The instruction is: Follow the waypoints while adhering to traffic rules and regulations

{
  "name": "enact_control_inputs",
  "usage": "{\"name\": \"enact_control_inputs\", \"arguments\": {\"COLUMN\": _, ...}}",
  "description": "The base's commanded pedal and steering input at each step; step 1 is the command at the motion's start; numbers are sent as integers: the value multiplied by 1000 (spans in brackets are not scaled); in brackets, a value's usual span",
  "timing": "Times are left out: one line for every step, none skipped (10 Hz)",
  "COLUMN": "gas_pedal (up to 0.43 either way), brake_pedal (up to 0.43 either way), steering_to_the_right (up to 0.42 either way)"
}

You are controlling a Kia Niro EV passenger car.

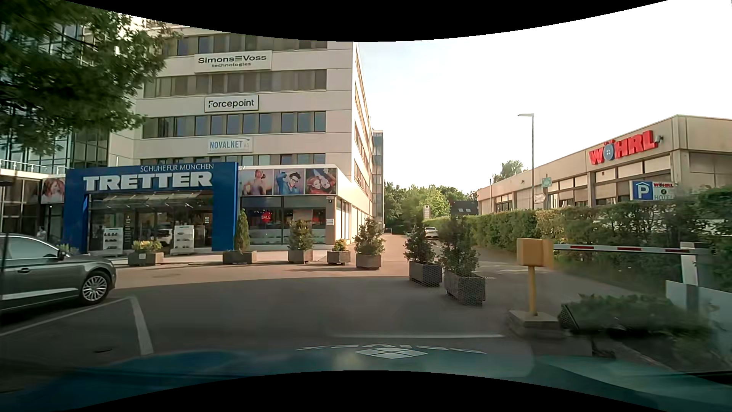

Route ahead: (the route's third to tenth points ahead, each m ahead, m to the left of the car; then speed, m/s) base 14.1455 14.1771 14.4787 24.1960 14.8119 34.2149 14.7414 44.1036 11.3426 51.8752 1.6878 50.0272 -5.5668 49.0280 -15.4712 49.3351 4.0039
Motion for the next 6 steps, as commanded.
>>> {"name": "enact_control_inputs", "arguments": {"gas_pedal": 39, "brake_pedal": 0, "steering_to_the_right": -83}}
{"name": "enact_control_inputs", "arguments": {"gas_pedal": 39, "brake_pedal": 0, "steering_to_the_right": -109}}
{"name": "enact_control_inputs", "arguments": {"gas_pedal": 39, "brake_pedal": 0, "steering_to_the_right": -133}}
{"name": "enact_control_inputs", "arguments": {"gas_pedal": 39, "brake_pedal": 0, "steering_to_the_right": -141}}
{"name": "enact_control_inputs", "arguments": {"gas_pedal": 39, "brake_pedal": 0, "steering_to_the_right": -153}}
{"name": "enact_control_inputs", "arguments": {"gas_pedal": 39, "brake_pedal": 0, "steering_to_the_right": -162}}
